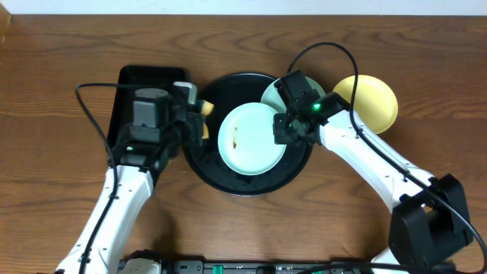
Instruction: Clean dirty plates on tray and stack at the side
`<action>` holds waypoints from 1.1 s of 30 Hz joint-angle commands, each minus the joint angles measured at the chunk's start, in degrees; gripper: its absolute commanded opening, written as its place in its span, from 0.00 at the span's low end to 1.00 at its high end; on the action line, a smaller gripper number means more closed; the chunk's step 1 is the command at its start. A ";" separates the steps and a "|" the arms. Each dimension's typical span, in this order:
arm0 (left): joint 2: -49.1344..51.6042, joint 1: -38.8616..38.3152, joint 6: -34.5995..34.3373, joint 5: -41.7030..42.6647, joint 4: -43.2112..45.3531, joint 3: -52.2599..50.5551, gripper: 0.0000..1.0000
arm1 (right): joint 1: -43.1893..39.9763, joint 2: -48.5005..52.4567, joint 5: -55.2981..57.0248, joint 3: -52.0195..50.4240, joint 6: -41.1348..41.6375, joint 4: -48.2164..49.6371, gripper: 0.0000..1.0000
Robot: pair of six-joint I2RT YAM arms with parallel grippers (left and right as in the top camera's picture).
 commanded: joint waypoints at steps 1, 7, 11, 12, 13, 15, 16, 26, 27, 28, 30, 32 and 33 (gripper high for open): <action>-0.02 -2.51 0.98 0.31 0.00 -1.66 0.07 | 0.02 1.51 -1.51 0.59 0.59 0.61 0.01; -0.02 -4.50 0.98 0.31 0.48 -2.84 0.07 | 0.42 4.68 -1.49 0.59 0.81 1.66 0.01; -0.02 -4.98 0.96 0.33 1.70 -3.52 0.07 | 0.39 6.14 -1.51 0.59 0.79 2.36 0.01; -0.02 -5.20 0.96 0.33 1.86 -3.78 0.07 | 0.39 6.19 -1.51 0.59 0.81 2.49 0.01; 0.00 -5.49 0.94 0.31 1.92 -4.07 0.08 | 0.39 6.23 -1.49 0.59 0.83 2.51 0.01; 0.42 -5.90 0.00 0.28 1.92 -4.37 0.07 | 0.39 6.23 -1.51 0.59 0.83 2.60 0.01; 0.85 -6.10 -0.72 0.28 1.97 -4.52 0.07 | 0.39 6.23 -1.51 0.59 0.83 2.69 0.01; 9.25 -9.73 -1.42 0.28 6.38 -4.98 0.08 | 0.39 6.23 -1.51 0.59 0.81 2.67 0.01; 9.97 -10.01 -1.99 0.26 6.71 -4.98 0.07 | 0.39 6.21 -1.51 0.59 0.81 2.67 0.01; 10.58 -10.16 -2.54 0.28 6.71 -4.98 0.07 | 0.39 6.23 -1.51 0.59 0.81 2.64 0.01; 11.72 -10.16 -4.61 0.28 6.45 -4.98 0.08 | 0.39 6.23 -1.51 0.59 0.81 2.51 0.01; 12.85 -10.16 -7.45 0.31 6.43 -4.98 0.08 | 0.39 6.23 -1.51 0.59 0.81 2.45 0.01; 13.20 -10.16 -8.28 0.33 6.45 -4.98 0.07 | 0.39 6.23 -1.51 0.59 0.81 2.45 0.01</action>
